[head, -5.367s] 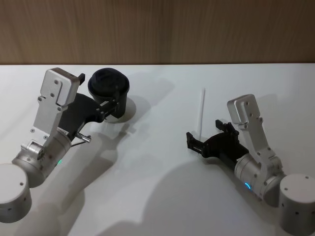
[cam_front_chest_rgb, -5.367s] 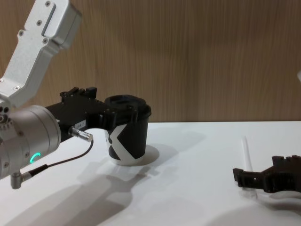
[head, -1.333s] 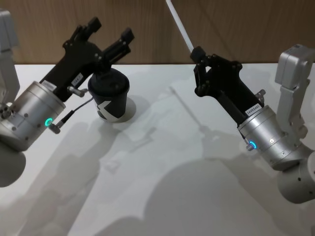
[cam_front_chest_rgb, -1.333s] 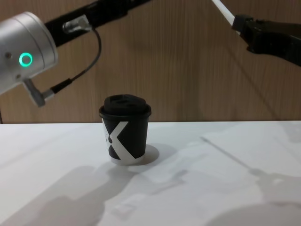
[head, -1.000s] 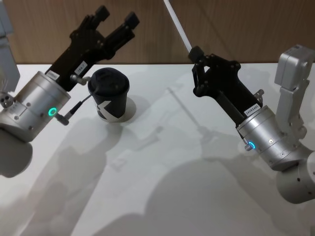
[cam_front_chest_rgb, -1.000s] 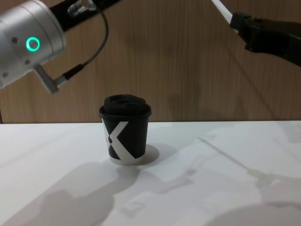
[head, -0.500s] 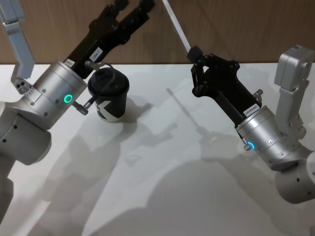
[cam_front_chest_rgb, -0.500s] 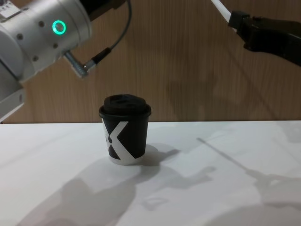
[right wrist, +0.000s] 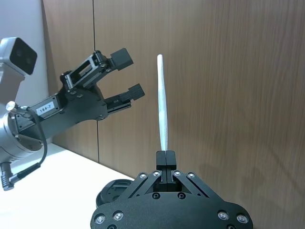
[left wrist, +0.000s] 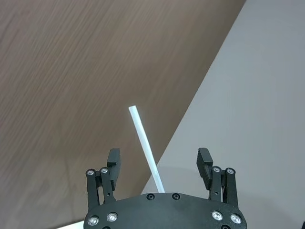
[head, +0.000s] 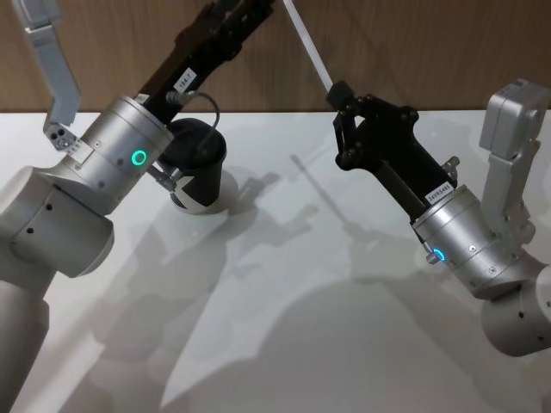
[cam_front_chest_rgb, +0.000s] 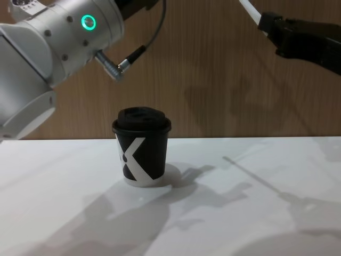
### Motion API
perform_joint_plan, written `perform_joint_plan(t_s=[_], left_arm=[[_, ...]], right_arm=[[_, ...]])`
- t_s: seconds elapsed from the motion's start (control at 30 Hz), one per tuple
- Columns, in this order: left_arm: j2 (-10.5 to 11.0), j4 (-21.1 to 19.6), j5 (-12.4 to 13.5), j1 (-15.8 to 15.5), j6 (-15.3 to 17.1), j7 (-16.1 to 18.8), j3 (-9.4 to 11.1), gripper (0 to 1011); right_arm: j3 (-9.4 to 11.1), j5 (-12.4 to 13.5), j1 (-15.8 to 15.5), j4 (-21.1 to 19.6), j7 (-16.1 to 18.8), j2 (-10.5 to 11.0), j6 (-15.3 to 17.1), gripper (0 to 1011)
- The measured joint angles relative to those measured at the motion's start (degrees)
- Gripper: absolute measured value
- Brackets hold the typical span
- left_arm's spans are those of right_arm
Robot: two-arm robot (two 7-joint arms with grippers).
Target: Pick up the straw with one hand, pass it to the other hand, and insert it into the cup.
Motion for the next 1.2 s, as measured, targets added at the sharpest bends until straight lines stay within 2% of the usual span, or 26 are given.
perform_joint_plan(t_s=[0.53,1.2], left_arm=[[-1.9,4.4,-2.9,-3.1,2.3,0.4,1.6,1005],[-3.2,8.3,-4.5,-6.4,3.5,-0.2,3.5,1003]], right_arm=[[0.0,0.0,0.0,0.0,0.0,0.0,-0.1,0],[0.0,0.0,0.0,0.0,0.0,0.0,-0.1,0]])
